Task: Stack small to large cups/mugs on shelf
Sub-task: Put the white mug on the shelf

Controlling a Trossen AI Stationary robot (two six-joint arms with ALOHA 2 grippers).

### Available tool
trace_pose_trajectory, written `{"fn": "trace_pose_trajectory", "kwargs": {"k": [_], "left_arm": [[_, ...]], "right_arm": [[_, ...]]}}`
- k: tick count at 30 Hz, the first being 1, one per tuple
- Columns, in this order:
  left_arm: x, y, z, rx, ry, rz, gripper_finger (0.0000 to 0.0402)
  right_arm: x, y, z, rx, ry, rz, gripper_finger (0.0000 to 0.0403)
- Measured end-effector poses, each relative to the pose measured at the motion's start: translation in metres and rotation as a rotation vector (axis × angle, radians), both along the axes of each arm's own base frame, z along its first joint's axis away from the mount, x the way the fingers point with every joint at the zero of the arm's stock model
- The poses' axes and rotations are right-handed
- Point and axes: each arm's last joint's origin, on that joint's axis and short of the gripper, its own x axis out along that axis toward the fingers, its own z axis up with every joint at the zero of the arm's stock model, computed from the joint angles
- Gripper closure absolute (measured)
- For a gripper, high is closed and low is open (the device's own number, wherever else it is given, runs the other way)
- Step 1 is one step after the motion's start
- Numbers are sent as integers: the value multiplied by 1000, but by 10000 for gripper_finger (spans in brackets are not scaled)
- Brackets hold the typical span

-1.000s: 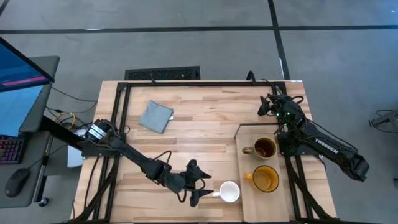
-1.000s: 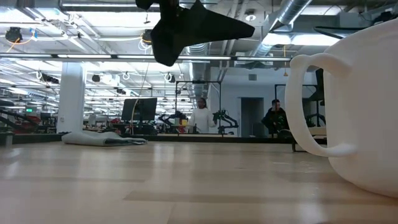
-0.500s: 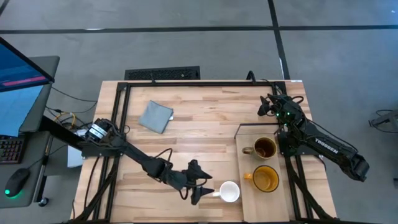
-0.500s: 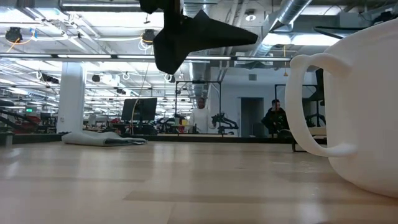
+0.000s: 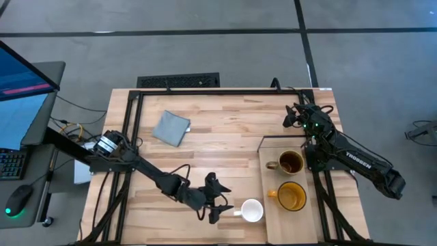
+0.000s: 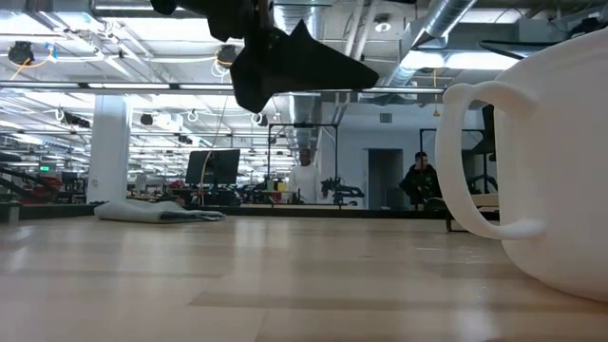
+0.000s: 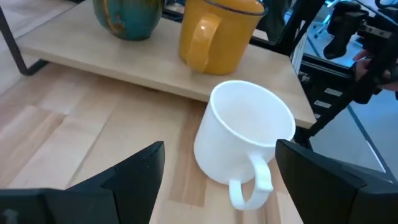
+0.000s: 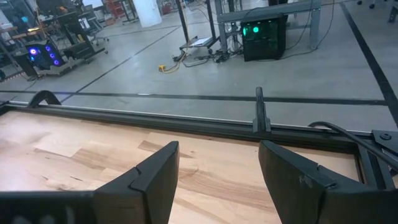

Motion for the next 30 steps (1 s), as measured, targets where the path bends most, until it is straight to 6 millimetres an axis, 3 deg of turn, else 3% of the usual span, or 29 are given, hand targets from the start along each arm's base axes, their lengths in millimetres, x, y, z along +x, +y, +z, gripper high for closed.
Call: {"fn": "trace_pose_trajectory", "kwargs": {"k": [10,15,19,23,30], "left_arm": [[-9,-20,3,53,-45,-75,126],[-7,-30,-5,29,-73,-79,158],[-1,-37,-26,-4,-106,-99,174],[6,-43,-32,6,-178,-130,177],[5,-41,-42,94,-96,-158,176]], "right_arm": [[0,0,0,0,0,0,159],[0,0,0,0,0,-1,159],[0,0,0,-1,-2,0,159],[0,0,0,0,-2,0,159],[0,0,0,1,-2,1,159]]}}
